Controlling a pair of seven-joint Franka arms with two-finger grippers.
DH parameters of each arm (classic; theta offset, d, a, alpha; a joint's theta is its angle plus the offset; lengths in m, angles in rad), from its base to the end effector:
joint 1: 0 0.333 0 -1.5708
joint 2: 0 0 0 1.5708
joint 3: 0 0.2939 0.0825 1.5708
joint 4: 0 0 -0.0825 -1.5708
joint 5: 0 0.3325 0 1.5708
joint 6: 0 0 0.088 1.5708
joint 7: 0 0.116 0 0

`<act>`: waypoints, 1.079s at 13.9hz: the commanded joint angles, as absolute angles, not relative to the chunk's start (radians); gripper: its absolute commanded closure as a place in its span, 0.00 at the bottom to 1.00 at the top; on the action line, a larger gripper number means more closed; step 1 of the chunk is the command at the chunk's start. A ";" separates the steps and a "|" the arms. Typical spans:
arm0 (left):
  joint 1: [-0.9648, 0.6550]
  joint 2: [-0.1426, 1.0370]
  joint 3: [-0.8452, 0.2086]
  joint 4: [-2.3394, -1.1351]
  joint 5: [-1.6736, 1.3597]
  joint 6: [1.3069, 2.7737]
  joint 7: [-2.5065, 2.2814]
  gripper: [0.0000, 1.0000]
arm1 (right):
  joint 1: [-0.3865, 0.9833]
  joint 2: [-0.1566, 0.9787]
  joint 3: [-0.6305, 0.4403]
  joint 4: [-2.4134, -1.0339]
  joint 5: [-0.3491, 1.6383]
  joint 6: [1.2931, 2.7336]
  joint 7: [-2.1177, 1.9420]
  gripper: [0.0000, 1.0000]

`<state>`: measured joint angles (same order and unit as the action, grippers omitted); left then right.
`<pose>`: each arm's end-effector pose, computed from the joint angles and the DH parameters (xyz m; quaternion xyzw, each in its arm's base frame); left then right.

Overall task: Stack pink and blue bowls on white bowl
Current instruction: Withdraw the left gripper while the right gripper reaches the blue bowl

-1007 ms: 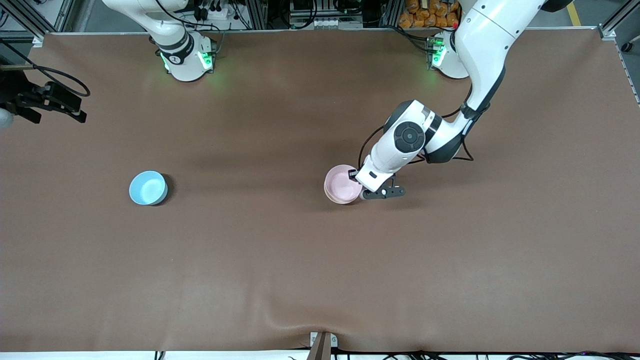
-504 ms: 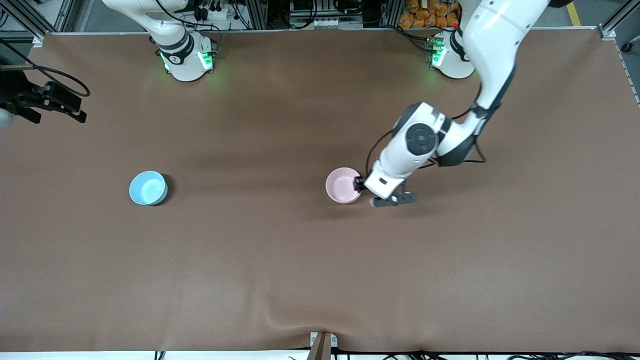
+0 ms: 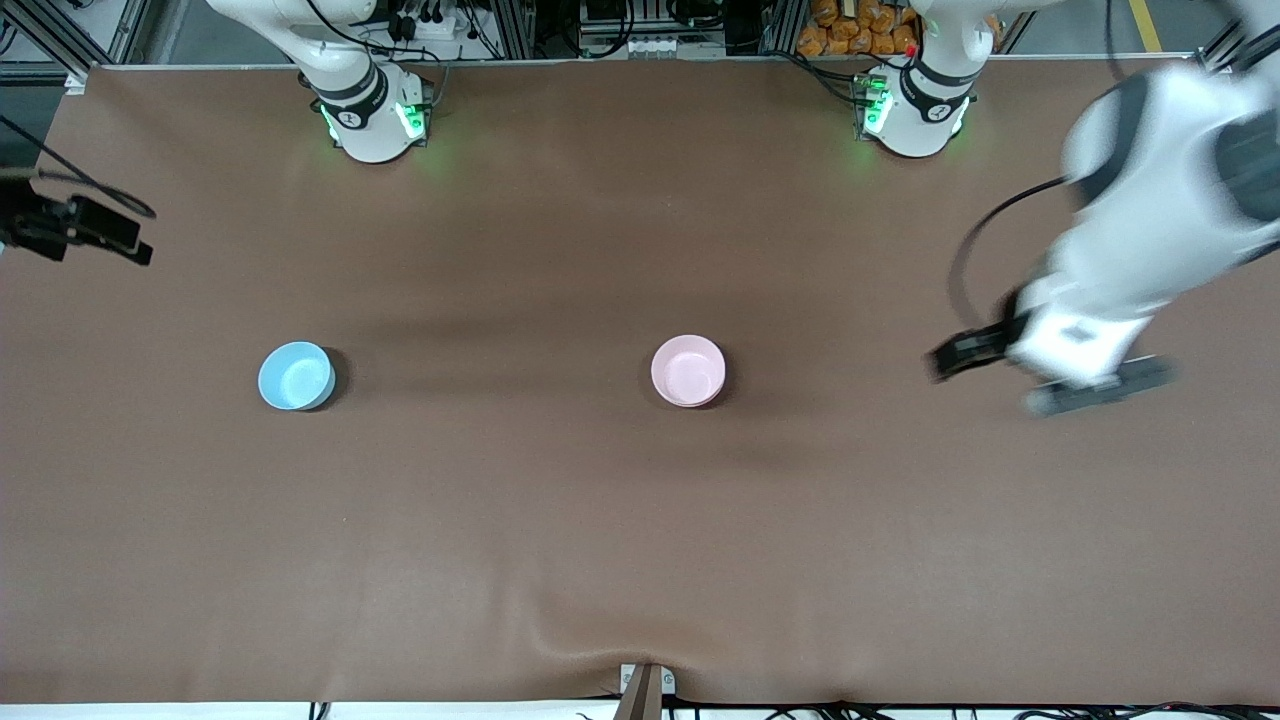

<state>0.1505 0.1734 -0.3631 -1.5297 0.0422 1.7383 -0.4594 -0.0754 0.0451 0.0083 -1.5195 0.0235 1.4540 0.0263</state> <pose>0.5536 -0.0994 0.5390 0.9921 0.1232 0.0187 0.0168 0.5014 -0.0308 0.5825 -0.9973 0.0459 0.0550 0.0130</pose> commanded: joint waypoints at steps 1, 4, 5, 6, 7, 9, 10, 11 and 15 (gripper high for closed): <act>0.225 0.099 -0.376 -1.511 0.055 1.628 -0.338 0.00 | -0.106 0.101 0.017 -1.513 0.006 1.457 0.021 0.00; 0.262 0.069 -0.376 -1.519 0.049 1.575 -0.307 0.00 | -0.144 0.176 0.018 -1.531 0.005 1.479 0.000 0.00; 0.267 0.068 -0.377 -1.519 0.048 1.575 -0.302 0.00 | -0.156 0.186 0.018 -1.563 0.011 1.512 -0.015 0.00; 0.258 0.058 -0.371 -1.525 0.043 1.575 -0.287 0.00 | -0.173 0.190 0.018 -1.600 0.014 1.557 -0.029 0.00; 0.215 0.037 -0.326 -1.543 0.041 1.575 -0.273 0.00 | -0.187 0.193 0.018 -1.653 0.014 1.618 -0.085 0.00; 0.024 -0.003 -0.107 -1.578 0.005 1.582 -0.255 0.00 | -0.241 0.195 0.018 -1.796 0.017 1.791 -0.202 0.00; -0.033 -0.017 -0.027 -1.598 -0.017 1.580 -0.192 0.00 | -0.250 0.195 0.020 -1.856 0.020 1.865 -0.212 0.00; -0.043 -0.021 0.003 -1.611 -0.031 1.580 -0.125 0.00 | -0.245 0.196 0.018 -1.905 0.020 1.929 -0.213 0.00; -0.045 -0.080 0.000 -1.632 -0.044 1.569 -0.115 0.00 | -0.245 0.247 0.020 -2.041 0.021 2.132 -0.276 0.00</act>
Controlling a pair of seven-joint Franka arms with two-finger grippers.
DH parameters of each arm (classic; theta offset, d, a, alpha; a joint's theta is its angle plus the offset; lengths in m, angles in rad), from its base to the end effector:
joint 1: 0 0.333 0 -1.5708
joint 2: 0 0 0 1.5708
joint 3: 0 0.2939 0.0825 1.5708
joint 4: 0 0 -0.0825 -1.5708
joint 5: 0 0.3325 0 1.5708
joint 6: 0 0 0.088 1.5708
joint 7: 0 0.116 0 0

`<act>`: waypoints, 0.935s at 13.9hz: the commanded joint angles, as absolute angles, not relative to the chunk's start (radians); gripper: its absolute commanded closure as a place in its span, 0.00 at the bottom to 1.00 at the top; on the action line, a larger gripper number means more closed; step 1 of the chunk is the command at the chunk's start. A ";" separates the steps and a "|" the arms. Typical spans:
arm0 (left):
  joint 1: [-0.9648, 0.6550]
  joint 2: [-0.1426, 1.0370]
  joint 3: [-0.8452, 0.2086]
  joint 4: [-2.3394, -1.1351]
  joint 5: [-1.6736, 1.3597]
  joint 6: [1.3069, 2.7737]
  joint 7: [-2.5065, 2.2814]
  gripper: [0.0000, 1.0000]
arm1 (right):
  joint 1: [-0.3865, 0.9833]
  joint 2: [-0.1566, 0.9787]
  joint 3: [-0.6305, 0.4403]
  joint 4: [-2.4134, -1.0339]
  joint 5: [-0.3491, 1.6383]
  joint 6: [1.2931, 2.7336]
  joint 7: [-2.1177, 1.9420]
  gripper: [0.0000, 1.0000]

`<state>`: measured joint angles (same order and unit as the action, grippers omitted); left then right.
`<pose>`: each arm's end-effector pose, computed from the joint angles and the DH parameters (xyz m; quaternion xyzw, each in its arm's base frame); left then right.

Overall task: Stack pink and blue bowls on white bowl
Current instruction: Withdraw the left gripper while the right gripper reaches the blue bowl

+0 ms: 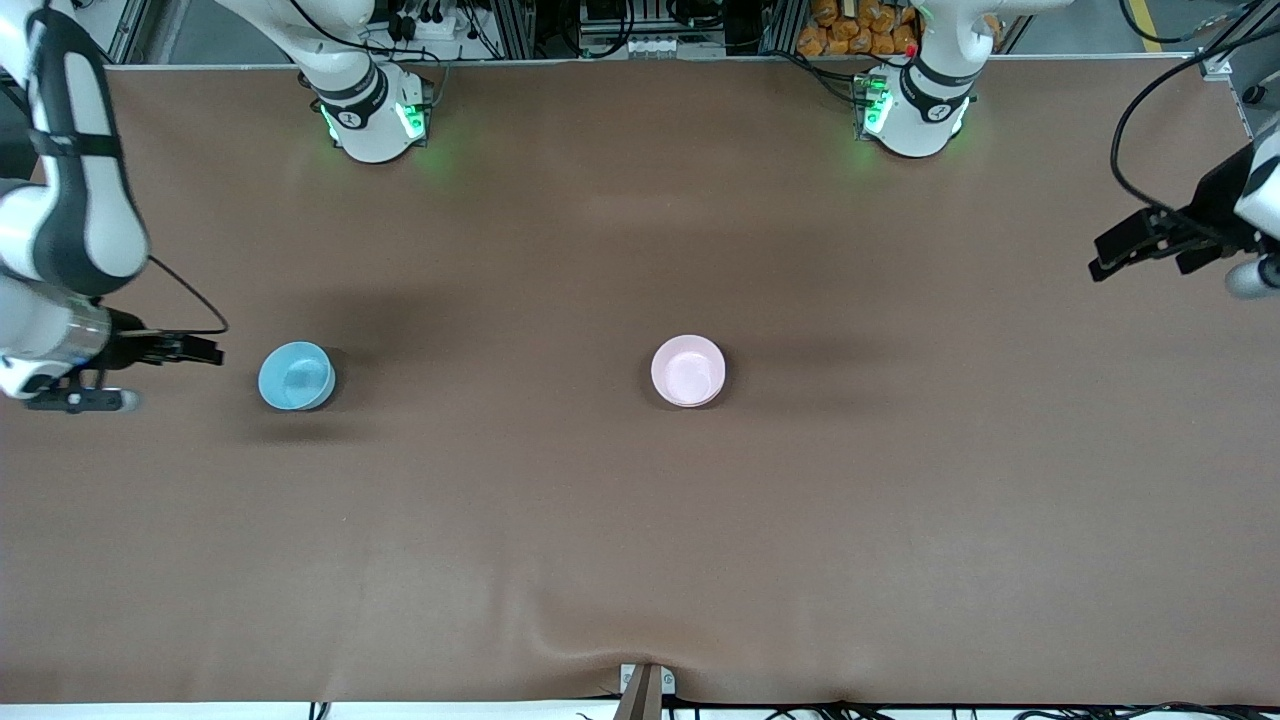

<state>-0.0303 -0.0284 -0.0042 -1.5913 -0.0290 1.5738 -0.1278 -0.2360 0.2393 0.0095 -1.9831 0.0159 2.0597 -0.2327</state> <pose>0.4948 -0.0205 0.5993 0.9988 0.0466 0.0043 0.0148 0.5189 -0.1187 0.3342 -0.9967 0.0012 0.0773 0.0261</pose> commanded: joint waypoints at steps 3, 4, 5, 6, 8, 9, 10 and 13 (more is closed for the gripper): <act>-0.037 -0.109 0.000 -1.661 -0.046 1.569 -0.101 0.00 | -0.250 0.300 0.020 -2.108 0.021 2.284 -0.331 0.04; -0.037 -0.124 0.000 -1.680 -0.046 1.572 -0.100 0.00 | -0.255 0.314 0.021 -2.117 0.021 2.314 -0.359 0.11; -0.037 -0.130 -0.002 -1.681 -0.046 1.574 -0.100 0.00 | -0.270 0.331 0.021 -2.121 0.021 2.335 -0.380 0.22; -0.037 -0.130 0.000 -1.681 -0.046 1.574 -0.098 0.00 | -0.285 0.348 0.023 -2.123 0.021 2.354 -0.399 0.28; -0.037 -0.136 0.000 -1.686 -0.046 1.568 -0.091 0.00 | -0.284 0.368 0.023 -2.129 0.049 2.375 -0.403 0.38; -0.037 -0.138 0.000 -1.686 -0.046 1.566 -0.091 0.00 | -0.278 0.371 0.023 -2.132 0.070 2.382 -0.403 0.42; -0.037 -0.138 0.000 -1.686 -0.046 1.566 -0.091 0.00 | -0.276 0.376 0.023 -2.134 0.086 2.385 -0.403 0.42; -0.037 -0.132 0.000 -1.686 -0.046 1.568 -0.091 0.00 | -0.268 0.385 0.025 -2.137 0.101 2.391 -0.403 0.50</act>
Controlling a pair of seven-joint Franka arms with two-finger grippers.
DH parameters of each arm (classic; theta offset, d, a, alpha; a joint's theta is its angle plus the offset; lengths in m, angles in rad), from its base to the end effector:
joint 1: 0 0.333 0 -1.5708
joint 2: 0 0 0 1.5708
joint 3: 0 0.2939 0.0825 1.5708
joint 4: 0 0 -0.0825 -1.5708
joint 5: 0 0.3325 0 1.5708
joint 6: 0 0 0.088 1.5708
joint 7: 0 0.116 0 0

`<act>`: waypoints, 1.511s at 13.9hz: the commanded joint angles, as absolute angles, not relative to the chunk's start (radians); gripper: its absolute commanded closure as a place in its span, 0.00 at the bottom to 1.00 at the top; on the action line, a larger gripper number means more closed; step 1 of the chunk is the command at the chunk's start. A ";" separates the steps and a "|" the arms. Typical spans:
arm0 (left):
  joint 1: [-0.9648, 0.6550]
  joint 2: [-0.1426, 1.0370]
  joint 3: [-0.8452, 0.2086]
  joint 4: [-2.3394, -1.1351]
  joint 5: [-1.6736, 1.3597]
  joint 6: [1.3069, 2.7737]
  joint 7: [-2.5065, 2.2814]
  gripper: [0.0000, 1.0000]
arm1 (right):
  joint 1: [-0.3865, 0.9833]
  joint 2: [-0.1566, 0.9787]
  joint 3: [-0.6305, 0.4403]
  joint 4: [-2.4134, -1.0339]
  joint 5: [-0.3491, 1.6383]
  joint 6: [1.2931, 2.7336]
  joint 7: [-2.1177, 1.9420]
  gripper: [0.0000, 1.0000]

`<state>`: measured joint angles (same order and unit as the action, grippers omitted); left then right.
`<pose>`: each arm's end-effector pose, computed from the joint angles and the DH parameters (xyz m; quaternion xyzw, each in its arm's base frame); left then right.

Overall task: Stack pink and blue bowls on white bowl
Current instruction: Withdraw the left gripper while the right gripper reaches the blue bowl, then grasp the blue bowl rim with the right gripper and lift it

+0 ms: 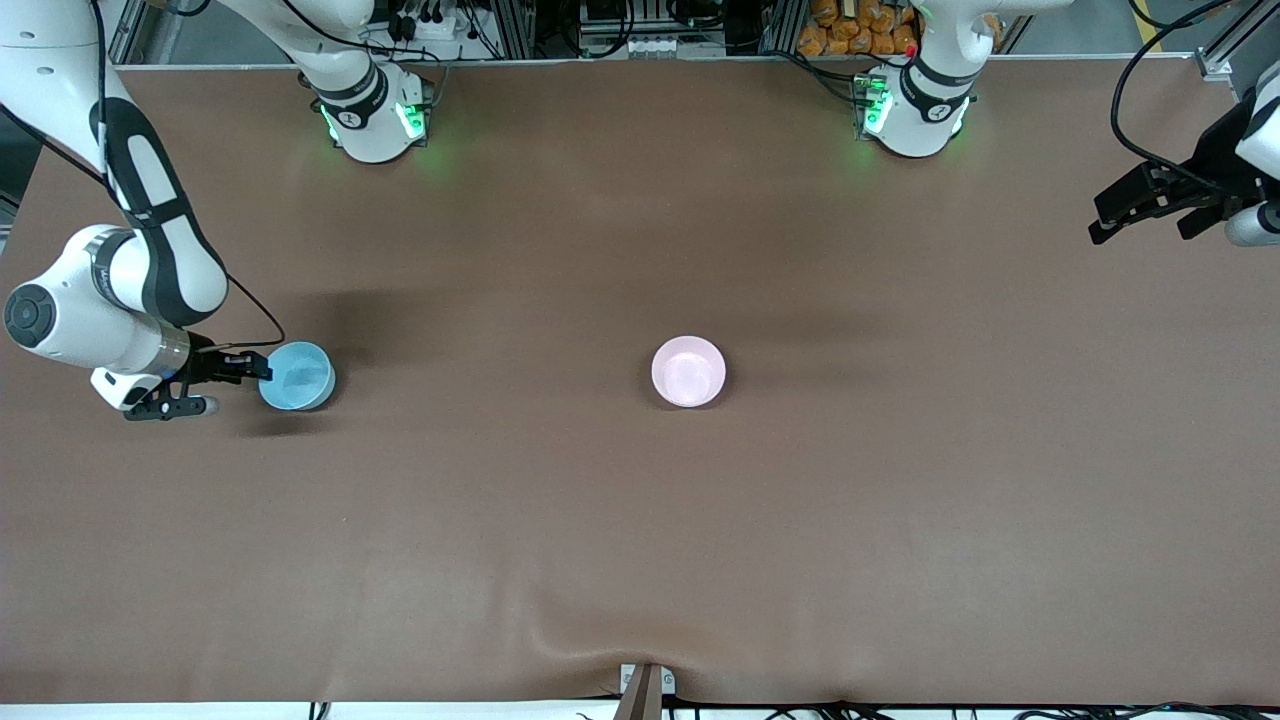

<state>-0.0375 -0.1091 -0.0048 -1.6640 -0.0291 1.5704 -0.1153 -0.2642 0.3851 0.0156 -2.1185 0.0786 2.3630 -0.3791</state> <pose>0.4704 -0.0234 0.6073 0.9992 0.0364 0.0066 0.0148 0.5064 -0.1270 0.2293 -0.9965 -0.0348 0.0580 0.0488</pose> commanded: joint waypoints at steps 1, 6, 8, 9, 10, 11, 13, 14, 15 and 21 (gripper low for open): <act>-0.035 -0.132 0.000 -1.687 -0.046 1.566 -0.091 0.00 | -0.268 0.387 0.023 -2.141 0.104 2.399 -0.403 0.55; -0.032 -0.135 0.002 -1.687 -0.046 1.566 -0.091 0.00 | -0.275 0.388 0.026 -2.155 0.113 2.418 -0.402 1.00; -0.032 -0.135 0.002 -1.687 -0.046 1.566 -0.091 0.00 | -0.268 0.387 0.026 -2.155 0.143 2.398 -0.399 1.00; -0.032 -0.135 0.002 -1.687 -0.046 1.566 -0.091 0.00 | -0.268 0.382 0.028 -2.151 0.147 2.373 -0.399 1.00; -0.032 -0.135 0.002 -1.687 -0.046 1.565 -0.091 0.00 | -0.264 0.376 0.035 -2.142 0.167 2.332 -0.399 1.00; -0.032 -0.135 0.002 -1.687 -0.046 1.566 -0.091 0.00 | -0.259 0.359 0.054 -2.116 0.207 2.271 -0.390 1.00; -0.032 -0.135 0.002 -1.687 -0.046 1.566 -0.091 0.00 | -0.235 0.348 0.081 -2.030 0.250 2.142 -0.317 1.00; -0.032 -0.133 0.002 -1.687 -0.046 1.565 -0.091 0.00 | -0.209 0.348 0.095 -1.985 0.250 2.094 -0.236 1.00; -0.032 -0.132 0.002 -1.687 -0.046 1.566 -0.091 0.00 | -0.175 0.345 0.115 -1.949 0.250 2.062 -0.141 1.00; -0.032 -0.104 0.002 -1.672 -0.044 1.585 -0.089 0.00 | 0.053 0.353 0.247 -1.772 0.267 2.016 0.487 1.00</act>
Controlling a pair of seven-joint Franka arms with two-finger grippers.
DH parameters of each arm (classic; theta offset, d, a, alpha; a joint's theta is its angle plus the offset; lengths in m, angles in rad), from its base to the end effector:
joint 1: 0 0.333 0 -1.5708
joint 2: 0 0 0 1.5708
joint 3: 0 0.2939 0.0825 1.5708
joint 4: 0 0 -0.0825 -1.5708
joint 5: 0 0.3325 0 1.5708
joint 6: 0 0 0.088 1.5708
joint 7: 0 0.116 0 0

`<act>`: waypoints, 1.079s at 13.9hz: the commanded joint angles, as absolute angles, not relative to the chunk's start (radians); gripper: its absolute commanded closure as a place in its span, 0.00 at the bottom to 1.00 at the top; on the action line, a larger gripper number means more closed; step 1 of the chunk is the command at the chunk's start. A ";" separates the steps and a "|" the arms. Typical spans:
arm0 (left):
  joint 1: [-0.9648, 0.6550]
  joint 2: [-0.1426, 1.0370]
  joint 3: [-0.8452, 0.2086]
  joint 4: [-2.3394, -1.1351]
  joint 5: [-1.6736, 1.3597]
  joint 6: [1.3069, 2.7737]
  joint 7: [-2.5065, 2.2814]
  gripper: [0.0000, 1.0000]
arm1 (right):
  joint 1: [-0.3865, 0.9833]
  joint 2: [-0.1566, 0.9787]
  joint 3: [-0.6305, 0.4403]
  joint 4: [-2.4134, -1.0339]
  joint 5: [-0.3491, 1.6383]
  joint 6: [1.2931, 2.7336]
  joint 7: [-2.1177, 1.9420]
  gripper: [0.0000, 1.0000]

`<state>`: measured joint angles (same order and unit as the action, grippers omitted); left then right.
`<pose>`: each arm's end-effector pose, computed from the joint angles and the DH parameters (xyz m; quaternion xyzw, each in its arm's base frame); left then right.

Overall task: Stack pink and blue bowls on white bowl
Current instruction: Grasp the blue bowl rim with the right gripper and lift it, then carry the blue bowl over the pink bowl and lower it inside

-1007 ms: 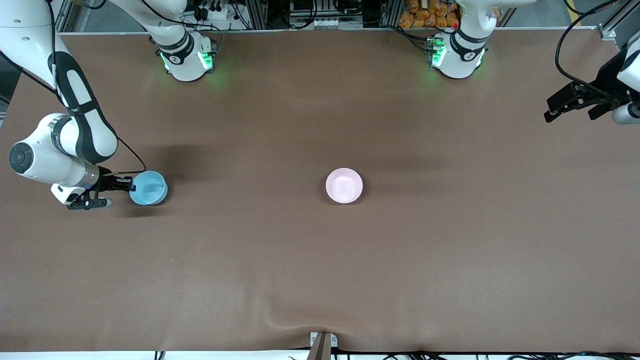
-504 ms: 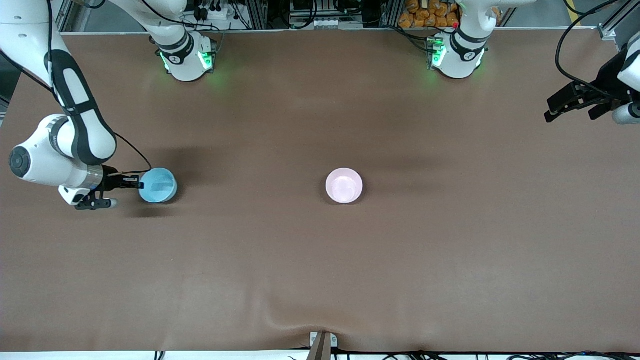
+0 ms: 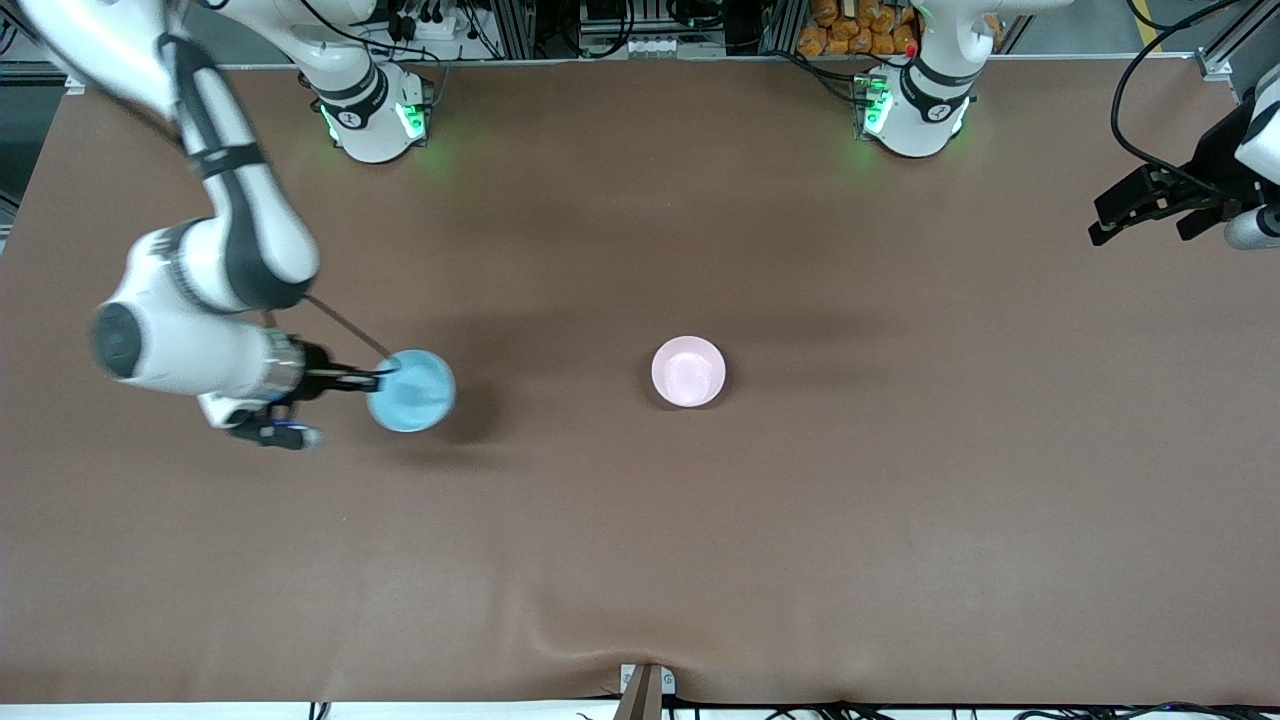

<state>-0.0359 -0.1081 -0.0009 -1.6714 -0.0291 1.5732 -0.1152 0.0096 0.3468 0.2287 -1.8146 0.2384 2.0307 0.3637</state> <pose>0.4709 -0.0207 0.6040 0.9991 0.0392 0.0038 0.0148 0.5550 0.1419 0.3457 -0.9800 0.1250 0.1012 0.1169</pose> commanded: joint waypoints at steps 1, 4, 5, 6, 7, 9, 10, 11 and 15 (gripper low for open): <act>-0.032 -0.106 0.002 -1.672 -0.044 1.591 -0.089 0.00 | 0.090 0.356 0.264 -1.743 0.276 2.019 0.564 1.00; -0.032 -0.106 0.008 -1.672 -0.044 1.591 -0.081 0.00 | 0.246 0.408 0.268 -1.683 0.281 2.087 0.792 1.00; -0.032 -0.106 0.008 -1.672 -0.044 1.591 -0.081 0.00 | 0.308 0.432 0.268 -1.680 0.278 2.150 0.881 1.00; -0.032 -0.106 0.009 -1.672 -0.044 1.591 -0.081 0.00 | 0.368 0.469 0.268 -1.674 0.264 2.211 0.961 1.00; -0.032 -0.106 0.009 -1.672 -0.044 1.592 -0.081 0.00 | 0.409 0.504 0.265 -1.657 0.262 2.261 1.006 1.00; -0.032 -0.104 0.009 -1.672 -0.044 1.597 -0.081 0.00 | 0.454 0.555 0.264 -1.637 0.236 2.327 1.080 1.00; -0.032 -0.101 0.008 -1.672 -0.044 1.597 -0.081 0.00 | 0.478 0.580 0.262 -1.606 0.195 2.327 1.135 1.00; -0.032 -0.101 0.008 -1.672 -0.044 1.597 -0.081 0.00 | 0.498 0.615 0.264 -1.567 0.140 2.327 1.199 1.00; -0.031 -0.101 0.009 -1.672 -0.044 1.597 -0.081 0.00 | 0.516 0.692 0.264 -1.509 0.029 2.321 1.279 1.00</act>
<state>-0.0350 -0.1003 0.0059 -1.6726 -0.0291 1.5874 -0.1058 0.5126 0.6554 0.2727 -1.5697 0.0633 2.3465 1.2510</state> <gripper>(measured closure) 0.000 0.982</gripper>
